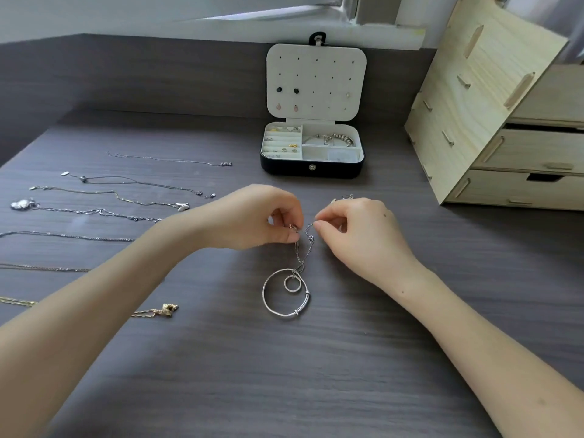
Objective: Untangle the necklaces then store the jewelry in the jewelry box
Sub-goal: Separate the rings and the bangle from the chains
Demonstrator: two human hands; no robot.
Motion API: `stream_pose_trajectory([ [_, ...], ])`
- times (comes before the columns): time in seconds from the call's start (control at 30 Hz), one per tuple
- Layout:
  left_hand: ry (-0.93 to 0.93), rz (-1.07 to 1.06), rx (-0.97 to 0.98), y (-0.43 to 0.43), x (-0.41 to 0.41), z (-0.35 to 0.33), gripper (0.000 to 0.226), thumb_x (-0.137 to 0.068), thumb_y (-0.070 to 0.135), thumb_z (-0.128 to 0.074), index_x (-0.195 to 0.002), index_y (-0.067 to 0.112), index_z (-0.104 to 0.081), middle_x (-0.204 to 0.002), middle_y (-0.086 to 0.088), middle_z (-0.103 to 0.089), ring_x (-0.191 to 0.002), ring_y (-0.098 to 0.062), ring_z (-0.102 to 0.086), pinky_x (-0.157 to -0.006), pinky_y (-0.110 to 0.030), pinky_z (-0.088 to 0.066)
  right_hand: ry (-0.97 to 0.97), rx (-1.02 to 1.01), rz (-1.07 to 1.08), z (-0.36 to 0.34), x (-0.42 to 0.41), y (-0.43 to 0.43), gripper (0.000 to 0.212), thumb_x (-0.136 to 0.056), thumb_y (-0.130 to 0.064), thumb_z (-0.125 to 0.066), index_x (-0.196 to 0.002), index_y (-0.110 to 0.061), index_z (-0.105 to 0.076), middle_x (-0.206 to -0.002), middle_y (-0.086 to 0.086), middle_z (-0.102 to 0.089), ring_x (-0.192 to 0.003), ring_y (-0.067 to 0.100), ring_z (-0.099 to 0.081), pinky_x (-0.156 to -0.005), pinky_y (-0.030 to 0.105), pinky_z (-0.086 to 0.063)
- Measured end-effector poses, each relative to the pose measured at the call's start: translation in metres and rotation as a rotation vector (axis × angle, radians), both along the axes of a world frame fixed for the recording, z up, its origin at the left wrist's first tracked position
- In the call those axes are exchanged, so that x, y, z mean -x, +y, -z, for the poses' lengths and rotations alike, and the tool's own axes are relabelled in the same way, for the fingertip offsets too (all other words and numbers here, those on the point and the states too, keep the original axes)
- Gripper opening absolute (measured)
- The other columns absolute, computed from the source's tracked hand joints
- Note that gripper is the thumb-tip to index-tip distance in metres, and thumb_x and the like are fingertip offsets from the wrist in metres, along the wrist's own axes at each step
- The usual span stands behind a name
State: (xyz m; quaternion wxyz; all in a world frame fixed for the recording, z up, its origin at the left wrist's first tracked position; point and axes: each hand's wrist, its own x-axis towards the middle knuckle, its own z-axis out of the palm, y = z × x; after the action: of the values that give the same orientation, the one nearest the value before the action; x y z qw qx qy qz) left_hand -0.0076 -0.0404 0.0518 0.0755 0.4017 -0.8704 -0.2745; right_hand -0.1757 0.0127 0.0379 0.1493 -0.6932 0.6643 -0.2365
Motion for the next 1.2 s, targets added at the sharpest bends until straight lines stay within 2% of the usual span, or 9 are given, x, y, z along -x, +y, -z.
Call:
stream_pose_trajectory([
  [0.1, 0.099, 0.023, 0.019, 0.000, 0.001, -0.011, 0.007, -0.083, 0.021, -0.069, -0.086, 0.025, -0.064, -0.079, 0.014, -0.061, -0.074, 0.000, -0.053, -0.062, -0.008, -0.039, -0.295, -0.121, -0.077, -0.006, 0.002, 0.001, 0.019, -0.084, -0.008, -0.061, -0.092, -0.020, -0.073, -0.080, -0.005, -0.068, -0.076, 0.009, -0.061, -0.075, 0.021, -0.049],
  [0.2, 0.179, 0.050, 0.002, 0.002, 0.007, -0.021, 0.005, -0.082, 0.021, -0.071, -0.084, 0.021, -0.066, -0.068, 0.014, -0.054, -0.064, 0.002, -0.049, -0.059, -0.008, -0.037, -0.616, -0.343, -0.202, -0.018, 0.008, 0.005, 0.020, -0.080, 0.001, -0.064, -0.088, -0.016, -0.071, -0.073, -0.002, -0.064, -0.063, 0.002, -0.054, -0.051, 0.010, -0.037],
  [0.37, 0.187, 0.091, -0.073, 0.005, 0.020, -0.020, 0.003, -0.082, 0.024, -0.071, -0.083, 0.023, -0.068, -0.064, 0.015, -0.049, -0.060, 0.000, -0.043, -0.058, -0.011, -0.036, -0.702, -0.452, -0.182, -0.014, 0.022, 0.011, 0.013, -0.073, -0.013, -0.075, -0.085, -0.011, -0.073, -0.078, 0.003, -0.065, -0.068, 0.016, -0.042, -0.046, 0.018, -0.025],
  [0.5, 0.186, 0.110, -0.167, 0.011, 0.023, -0.012, 0.004, -0.083, 0.025, -0.069, -0.086, 0.028, -0.070, -0.071, 0.005, -0.049, -0.063, -0.002, -0.041, -0.059, -0.014, -0.035, -0.664, -0.493, -0.138, -0.012, 0.027, 0.019, 0.016, -0.071, -0.015, -0.077, -0.085, -0.007, -0.073, -0.066, 0.002, -0.060, -0.044, 0.005, -0.035, -0.045, 0.017, -0.025],
  [0.67, 0.248, 0.081, -0.281, 0.018, 0.021, -0.005, 0.006, -0.083, 0.029, -0.069, -0.087, 0.034, -0.071, -0.069, 0.007, -0.047, -0.065, -0.009, -0.040, -0.063, -0.024, -0.034, -0.615, -0.512, -0.112, -0.011, 0.026, 0.023, 0.009, -0.072, -0.009, -0.076, -0.079, -0.005, -0.072, -0.050, -0.004, -0.054, -0.038, 0.003, -0.034, -0.045, 0.023, -0.022],
  [0.83, 0.265, -0.012, -0.271, 0.024, 0.020, -0.003, 0.012, -0.088, 0.031, -0.062, -0.098, 0.031, -0.069, -0.075, 0.003, -0.056, -0.070, -0.012, -0.046, -0.065, -0.021, -0.038, -0.448, -0.429, -0.043, -0.008, 0.026, 0.023, 0.010, -0.074, -0.012, -0.073, -0.072, -0.003, -0.071, -0.056, 0.002, -0.060, -0.047, 0.010, -0.041, -0.044, 0.020, -0.032],
  [0.97, 0.152, -0.138, -0.058, 0.029, 0.009, 0.001, 0.013, -0.089, 0.029, -0.061, -0.091, 0.018, -0.068, -0.080, 0.001, -0.067, -0.075, -0.017, -0.058, -0.067, -0.021, -0.042, -0.191, -0.343, -0.029, -0.005, 0.029, 0.026, 0.013, -0.077, -0.021, -0.072, -0.067, -0.013, -0.070, -0.063, 0.000, -0.068, -0.050, 0.010, -0.051, -0.048, 0.019, -0.038],
  [1.07, 0.044, -0.141, -0.002, 0.040, -0.002, 0.001, 0.007, -0.086, 0.028, -0.065, -0.083, 0.021, -0.067, -0.075, 0.008, -0.066, -0.071, -0.011, -0.058, -0.068, -0.021, -0.043, -0.019, -0.292, -0.035, -0.006, 0.032, 0.030, 0.009, -0.078, -0.028, -0.072, -0.077, -0.025, -0.063, -0.069, -0.009, -0.061, -0.058, 0.004, -0.051, -0.054, 0.019, -0.035],
  [1.2, -0.002, -0.174, -0.002, 0.052, -0.008, 0.005, 0.008, -0.084, 0.026, -0.067, -0.083, 0.019, -0.068, -0.076, 0.010, -0.065, -0.070, -0.005, -0.057, -0.068, -0.018, -0.043, 0.045, -0.144, -0.099, -0.009, 0.025, 0.035, 0.010, -0.084, -0.034, -0.063, -0.091, -0.029, -0.058, -0.075, -0.011, -0.057, -0.071, 0.006, -0.049, -0.064, 0.024, -0.032],
])
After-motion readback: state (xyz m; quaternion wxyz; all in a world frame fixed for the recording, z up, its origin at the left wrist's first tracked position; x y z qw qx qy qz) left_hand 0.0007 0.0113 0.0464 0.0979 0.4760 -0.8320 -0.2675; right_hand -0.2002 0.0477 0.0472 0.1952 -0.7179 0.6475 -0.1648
